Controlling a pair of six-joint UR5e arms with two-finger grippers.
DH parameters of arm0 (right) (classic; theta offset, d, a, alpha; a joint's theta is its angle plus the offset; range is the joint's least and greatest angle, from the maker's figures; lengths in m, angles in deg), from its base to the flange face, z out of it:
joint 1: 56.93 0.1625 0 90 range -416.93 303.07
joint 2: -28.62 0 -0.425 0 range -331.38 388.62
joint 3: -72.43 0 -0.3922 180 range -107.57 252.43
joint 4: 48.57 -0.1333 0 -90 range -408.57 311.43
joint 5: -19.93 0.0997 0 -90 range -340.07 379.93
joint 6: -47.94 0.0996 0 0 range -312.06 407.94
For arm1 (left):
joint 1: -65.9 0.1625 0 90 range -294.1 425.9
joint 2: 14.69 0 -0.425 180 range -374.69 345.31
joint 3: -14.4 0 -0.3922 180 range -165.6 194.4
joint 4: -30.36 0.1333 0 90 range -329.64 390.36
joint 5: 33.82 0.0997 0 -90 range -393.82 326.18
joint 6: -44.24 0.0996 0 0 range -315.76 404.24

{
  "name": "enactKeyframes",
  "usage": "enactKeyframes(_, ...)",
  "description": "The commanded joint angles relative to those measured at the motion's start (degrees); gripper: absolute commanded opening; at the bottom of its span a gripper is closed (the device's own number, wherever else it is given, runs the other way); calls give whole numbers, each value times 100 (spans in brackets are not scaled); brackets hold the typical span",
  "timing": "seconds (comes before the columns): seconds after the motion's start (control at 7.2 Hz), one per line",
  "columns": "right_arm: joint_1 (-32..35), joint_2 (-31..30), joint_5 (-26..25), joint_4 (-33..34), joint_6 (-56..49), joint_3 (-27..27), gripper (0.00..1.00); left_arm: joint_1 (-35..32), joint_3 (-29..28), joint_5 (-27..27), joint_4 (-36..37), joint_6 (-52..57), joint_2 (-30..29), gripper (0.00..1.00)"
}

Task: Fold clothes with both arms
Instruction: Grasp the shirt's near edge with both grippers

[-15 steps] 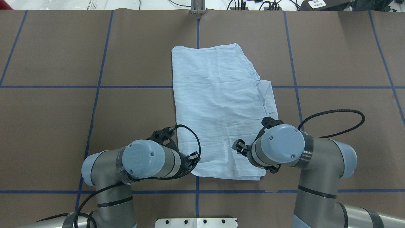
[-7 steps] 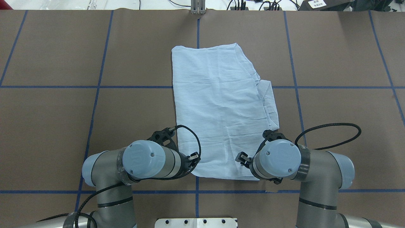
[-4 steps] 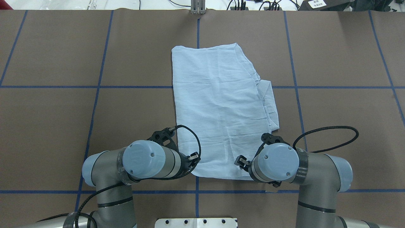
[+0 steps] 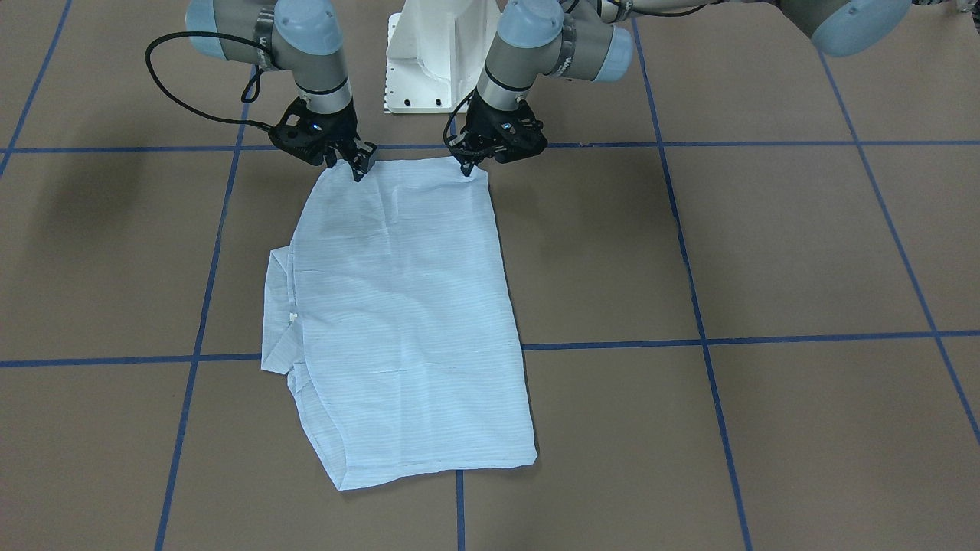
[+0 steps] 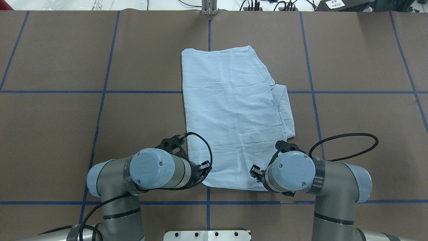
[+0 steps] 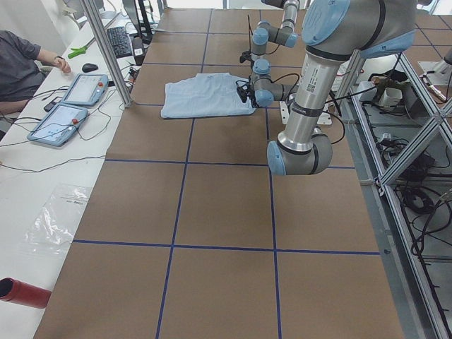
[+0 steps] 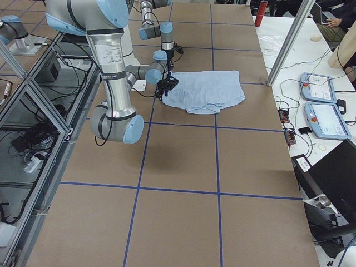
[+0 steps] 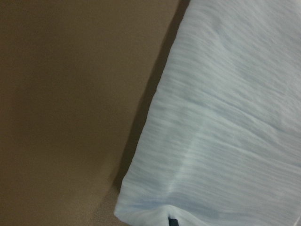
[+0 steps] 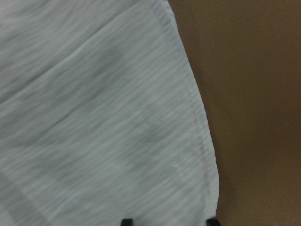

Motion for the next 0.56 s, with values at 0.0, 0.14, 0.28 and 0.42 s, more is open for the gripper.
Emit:
enactKeyframes(0.0,6,-3,-1,0,0,-3,42,0,-9,0,0,3,0,0)
enactKeyframes(0.14,6,-3,-1,0,0,-3,40,0,-9,0,0,3,0,0)
enactKeyframes(0.28,33,-3,8,0,-9,6,50,0,-9,0,0,3,0,0)
enactKeyframes(0.42,33,-3,8,0,0,15,79,0,-9,0,0,3,0,0)
